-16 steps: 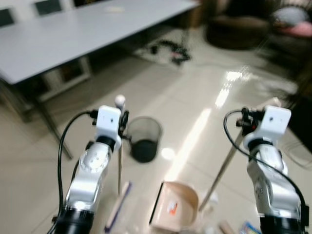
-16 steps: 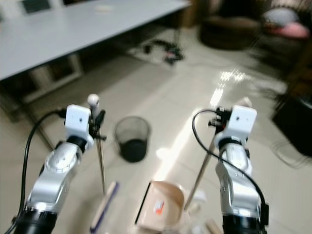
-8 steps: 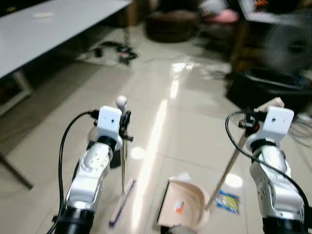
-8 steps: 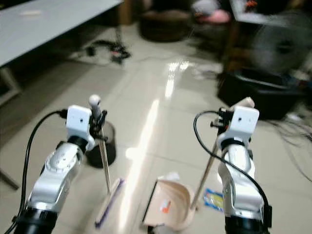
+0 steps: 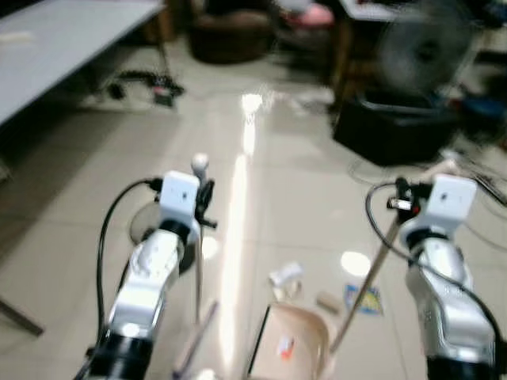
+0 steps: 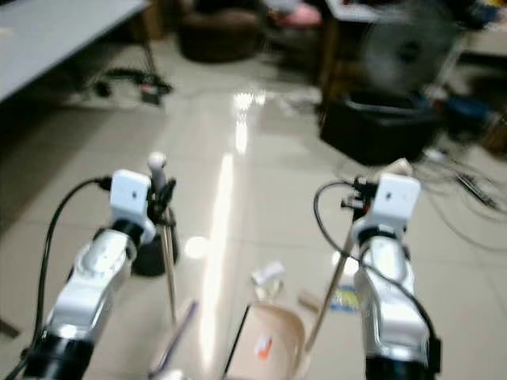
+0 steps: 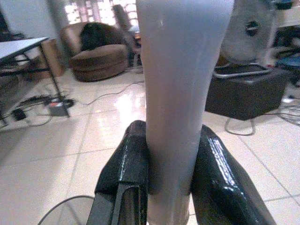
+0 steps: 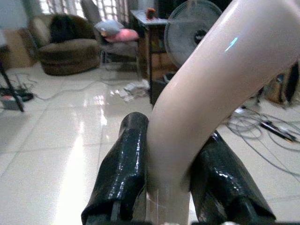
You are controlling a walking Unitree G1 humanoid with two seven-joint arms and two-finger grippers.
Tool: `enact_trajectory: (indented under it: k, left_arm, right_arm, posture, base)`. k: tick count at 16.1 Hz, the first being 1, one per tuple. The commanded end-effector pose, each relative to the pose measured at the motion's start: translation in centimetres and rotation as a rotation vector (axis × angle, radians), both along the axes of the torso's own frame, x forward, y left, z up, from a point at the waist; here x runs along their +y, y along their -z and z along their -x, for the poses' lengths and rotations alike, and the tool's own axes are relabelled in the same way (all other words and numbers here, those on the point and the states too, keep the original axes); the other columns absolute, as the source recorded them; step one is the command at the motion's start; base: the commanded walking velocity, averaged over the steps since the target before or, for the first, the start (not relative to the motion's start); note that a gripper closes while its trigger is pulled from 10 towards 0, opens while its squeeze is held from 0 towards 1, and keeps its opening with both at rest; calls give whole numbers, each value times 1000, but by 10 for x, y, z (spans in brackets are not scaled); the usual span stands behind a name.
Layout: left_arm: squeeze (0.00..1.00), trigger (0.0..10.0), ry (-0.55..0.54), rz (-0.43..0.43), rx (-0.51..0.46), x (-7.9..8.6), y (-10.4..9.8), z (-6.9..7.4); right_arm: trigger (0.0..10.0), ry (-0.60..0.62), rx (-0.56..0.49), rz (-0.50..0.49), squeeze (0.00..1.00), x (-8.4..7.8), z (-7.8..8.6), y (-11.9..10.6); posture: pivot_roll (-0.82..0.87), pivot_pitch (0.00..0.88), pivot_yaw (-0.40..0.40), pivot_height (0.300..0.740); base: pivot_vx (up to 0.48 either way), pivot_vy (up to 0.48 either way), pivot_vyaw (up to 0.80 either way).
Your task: Sweep floor
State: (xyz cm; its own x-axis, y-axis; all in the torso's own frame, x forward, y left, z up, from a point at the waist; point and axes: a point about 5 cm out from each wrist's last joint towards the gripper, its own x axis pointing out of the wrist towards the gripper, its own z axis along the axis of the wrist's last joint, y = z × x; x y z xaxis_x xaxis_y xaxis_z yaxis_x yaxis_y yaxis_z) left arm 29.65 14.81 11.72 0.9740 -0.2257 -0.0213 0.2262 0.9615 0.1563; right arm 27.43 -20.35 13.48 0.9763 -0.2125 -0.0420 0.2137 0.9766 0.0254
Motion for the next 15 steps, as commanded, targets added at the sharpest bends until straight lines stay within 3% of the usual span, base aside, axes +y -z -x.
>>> enact_trajectory:
  k: [1, 8, 14, 15]
  left_arm:
    - [0, 10000, 22, -17, -82, -6, -16, -3]
    - [0, 10000, 35, -28, -88, -11, -16, -5]
    - [0, 10000, 37, -33, -92, -12, -16, -5]
    - [0, 10000, 27, -2, -72, -11, -14, -6]
  right_arm:
    - [10000, 31, -49, 47, 0, -7, -1, -12]
    - [10000, 46, -73, 190, 0, -17, -2, -20]
    - [10000, 44, -88, 195, 0, -18, -3, -21]
    - [10000, 44, -88, 195, 0, -18, -3, -21]
  posture:
    - [-37, 0, -2, 740]
    - [-45, 5, 1, 740]
    - [-45, 10, 1, 740]
    - [-45, 11, 2, 740]
  base:
    - [0, -379, 0]
    - [0, -480, 0]
    - [0, -470, 0]
    - [0, 0, 0]
